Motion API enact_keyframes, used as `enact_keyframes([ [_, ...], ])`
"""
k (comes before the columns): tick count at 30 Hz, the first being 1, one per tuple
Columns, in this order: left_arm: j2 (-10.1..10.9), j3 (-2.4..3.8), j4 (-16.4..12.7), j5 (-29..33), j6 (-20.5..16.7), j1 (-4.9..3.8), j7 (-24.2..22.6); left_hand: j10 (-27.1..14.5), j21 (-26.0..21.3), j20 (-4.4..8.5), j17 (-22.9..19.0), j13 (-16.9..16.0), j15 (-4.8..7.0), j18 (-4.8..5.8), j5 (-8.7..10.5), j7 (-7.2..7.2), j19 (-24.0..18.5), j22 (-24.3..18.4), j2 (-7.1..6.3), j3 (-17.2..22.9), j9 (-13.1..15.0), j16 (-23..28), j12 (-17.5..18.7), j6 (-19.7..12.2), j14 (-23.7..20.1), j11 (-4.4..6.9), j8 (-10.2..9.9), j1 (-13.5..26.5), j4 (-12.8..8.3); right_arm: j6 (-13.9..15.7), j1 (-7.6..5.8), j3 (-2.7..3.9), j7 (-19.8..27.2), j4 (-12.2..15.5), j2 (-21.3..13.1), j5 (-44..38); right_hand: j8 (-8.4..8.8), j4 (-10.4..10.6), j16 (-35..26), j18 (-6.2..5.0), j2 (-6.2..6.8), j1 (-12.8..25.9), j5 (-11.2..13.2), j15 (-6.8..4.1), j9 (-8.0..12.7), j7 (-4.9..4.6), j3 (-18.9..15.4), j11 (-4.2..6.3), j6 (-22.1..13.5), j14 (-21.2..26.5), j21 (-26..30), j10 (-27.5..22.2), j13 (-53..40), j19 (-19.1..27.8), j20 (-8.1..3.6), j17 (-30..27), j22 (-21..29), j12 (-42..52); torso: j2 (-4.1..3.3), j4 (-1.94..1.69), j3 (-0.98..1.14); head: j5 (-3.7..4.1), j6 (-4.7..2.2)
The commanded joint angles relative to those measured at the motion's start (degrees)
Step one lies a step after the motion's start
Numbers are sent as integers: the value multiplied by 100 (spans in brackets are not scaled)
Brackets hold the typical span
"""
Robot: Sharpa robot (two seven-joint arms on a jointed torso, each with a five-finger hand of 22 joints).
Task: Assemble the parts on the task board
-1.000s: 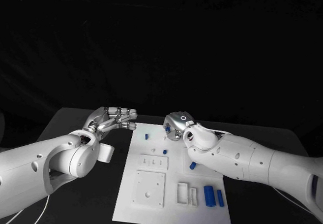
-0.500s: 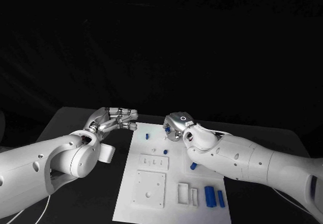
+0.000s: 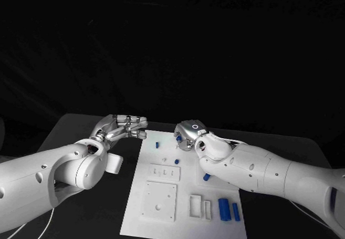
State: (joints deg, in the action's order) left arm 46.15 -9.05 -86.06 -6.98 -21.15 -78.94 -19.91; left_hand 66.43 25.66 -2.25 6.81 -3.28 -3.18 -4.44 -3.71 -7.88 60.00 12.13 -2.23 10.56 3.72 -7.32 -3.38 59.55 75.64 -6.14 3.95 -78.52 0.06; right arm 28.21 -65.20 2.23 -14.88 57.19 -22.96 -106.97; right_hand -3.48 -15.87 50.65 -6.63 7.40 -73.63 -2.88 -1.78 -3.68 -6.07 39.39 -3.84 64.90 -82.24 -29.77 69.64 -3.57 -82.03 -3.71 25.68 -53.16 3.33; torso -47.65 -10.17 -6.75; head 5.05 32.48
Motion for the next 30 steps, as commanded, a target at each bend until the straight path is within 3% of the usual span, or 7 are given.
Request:
enact_keyframes([
  [1,-13,6,-5,-41,35,-8,-21,23,47,18,7,-7,7,-15,26,3,-44,1,-6,21,6,-38,0,-34,8,7,-22,-74,-57,-2,-1,2,6,-5,-14,24,-7,-39,-73,-103,278,-30,7,40,1,29,-14,-72,-175,20,53,-262,17,10,49,-23,7,4,0,-4,-6,-4,6],
  [3,-8,6,-5,-45,33,-8,-17,22,55,17,7,-8,8,-15,27,3,-48,4,-4,19,6,-38,-1,-35,8,7,-23,-68,-62,63,-1,2,20,15,-23,35,-4,-46,-123,-136,412,-94,16,68,0,85,-76,-138,-266,23,85,-536,24,14,73,-46,19,-7,-1,-2,-6,-12,6],
  [6,-5,6,-4,-55,32,-8,-8,22,89,18,5,-7,8,-18,28,3,-72,16,-2,19,6,-35,0,-34,5,7,-23,-64,-100,153,-1,2,32,47,-46,52,-9,-32,-200,-205,473,-216,15,103,-4,110,-260,-204,-344,-1,151,-807,23,-10,125,-83,53,-5,-2,2,-8,-20,8],
  [14,10,6,-10,-75,28,-8,4,29,250,24,-2,-7,12,-25,26,-1,-172,96,1,55,6,-31,0,-29,5,8,-23,-70,-265,359,-2,22,38,372,-288,149,-11,7,-328,-264,445,-357,14,120,-4,125,-591,-230,-373,-42,342,-949,20,-95,173,-124,128,1,5,17,0,-31,-15],
  [20,49,5,-9,-78,17,-8,2,29,250,24,-2,-7,12,-25,26,-1,-172,96,1,55,6,-31,0,-29,5,8,-23,-70,-265,312,-3,207,34,870,-729,336,-10,93,-298,-229,395,-106,10,82,-5,46,-419,-139,-312,-65,398,-563,24,-143,154,-93,135,-2,15,61,24,-30,-64],
  [24,75,5,-2,-76,18,-8,-5,29,250,24,-2,-7,12,-25,26,-1,-172,96,1,55,6,-31,0,-29,5,8,-23,-70,-265,227,-2,362,102,1180,-1091,621,-13,343,-196,-154,421,269,-42,33,-10,-53,-170,-13,-219,-70,443,-5,12,-191,116,-23,121,9,25,108,45,-43,-85],
  [30,102,4,36,-69,27,-8,-13,29,250,24,-2,-7,12,-25,26,-1,-172,96,1,55,6,-31,0,-29,5,8,-23,-70,-265,-44,44,536,364,1438,-1594,1256,-14,583,-107,-26,350,250,-62,-165,-12,10,-699,258,-115,-44,480,853,-111,-256,-71,103,97,40,30,183,93,-58,-97],
])
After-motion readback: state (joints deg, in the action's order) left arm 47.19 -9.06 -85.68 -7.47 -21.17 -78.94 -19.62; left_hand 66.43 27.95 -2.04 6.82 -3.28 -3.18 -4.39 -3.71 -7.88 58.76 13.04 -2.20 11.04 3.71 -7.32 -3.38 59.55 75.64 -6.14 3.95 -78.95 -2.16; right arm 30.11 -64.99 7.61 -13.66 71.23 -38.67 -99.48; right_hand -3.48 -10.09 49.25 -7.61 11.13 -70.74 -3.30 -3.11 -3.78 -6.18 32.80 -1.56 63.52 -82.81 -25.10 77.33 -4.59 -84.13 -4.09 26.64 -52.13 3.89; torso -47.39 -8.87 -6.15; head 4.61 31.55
